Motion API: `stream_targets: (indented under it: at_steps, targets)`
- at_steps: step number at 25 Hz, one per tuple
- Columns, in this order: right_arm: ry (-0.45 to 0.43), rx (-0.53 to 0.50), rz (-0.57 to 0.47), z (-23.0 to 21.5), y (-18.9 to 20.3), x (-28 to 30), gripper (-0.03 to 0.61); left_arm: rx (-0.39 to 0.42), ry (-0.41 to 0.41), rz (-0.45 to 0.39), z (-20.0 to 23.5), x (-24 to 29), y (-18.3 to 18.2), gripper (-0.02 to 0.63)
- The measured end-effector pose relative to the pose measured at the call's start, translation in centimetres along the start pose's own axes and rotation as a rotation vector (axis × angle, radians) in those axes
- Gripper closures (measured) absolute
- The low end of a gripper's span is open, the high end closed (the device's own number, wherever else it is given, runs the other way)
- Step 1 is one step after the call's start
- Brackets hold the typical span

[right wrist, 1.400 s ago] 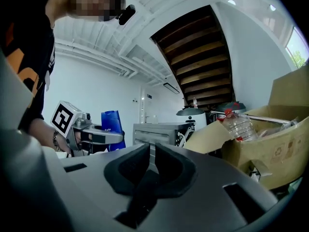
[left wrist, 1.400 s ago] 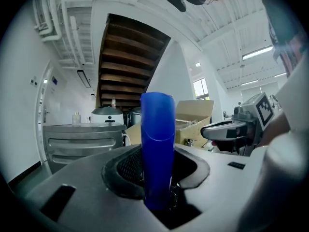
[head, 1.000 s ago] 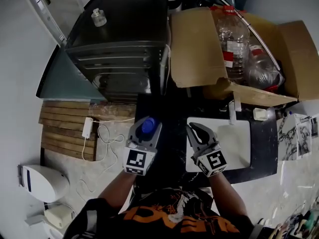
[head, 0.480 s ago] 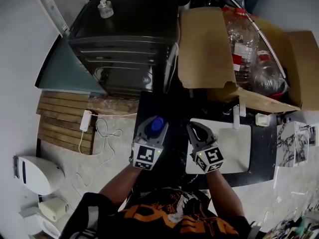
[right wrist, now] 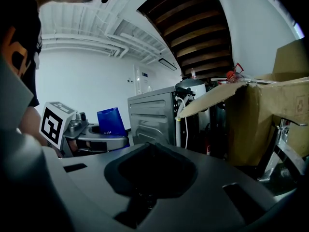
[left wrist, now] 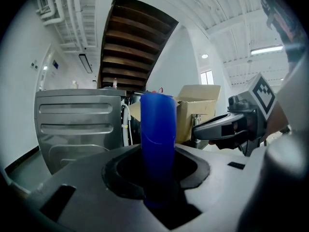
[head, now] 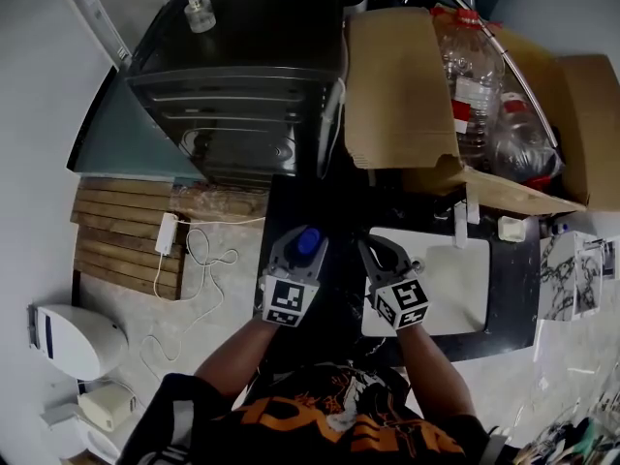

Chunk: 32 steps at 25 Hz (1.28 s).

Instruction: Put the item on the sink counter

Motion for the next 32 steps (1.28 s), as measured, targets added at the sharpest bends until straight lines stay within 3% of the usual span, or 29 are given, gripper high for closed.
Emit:
stream_targets:
  at_steps: [10,24,32]
  targets:
    - [-0.024,-0.007,0.045,-0.2,1.0,0.5,0.531,0.022,0.001,0.054,-0.4,1.0,2.6,0.453]
    - [-0.025,0.001,0.057,-0.3,1.4,0.6,0.531,0.078,0.020,0.054,-0.8,2.1,3.2,0.439]
    - [-0.014,0.007,0.055,-0.5,1.5,0.1,0.532,0.082,0.054,0.036,-1.6,1.9,3.1,0.345]
Point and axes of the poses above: the fingertips, and each gripper's own axes: x forward along the fingers, z to its left, y out of its underside, the point moved 3 cm from there along -x, backward along the fingers, and after that the axes turned 13 degrees about -y, right-handed, at the moved point
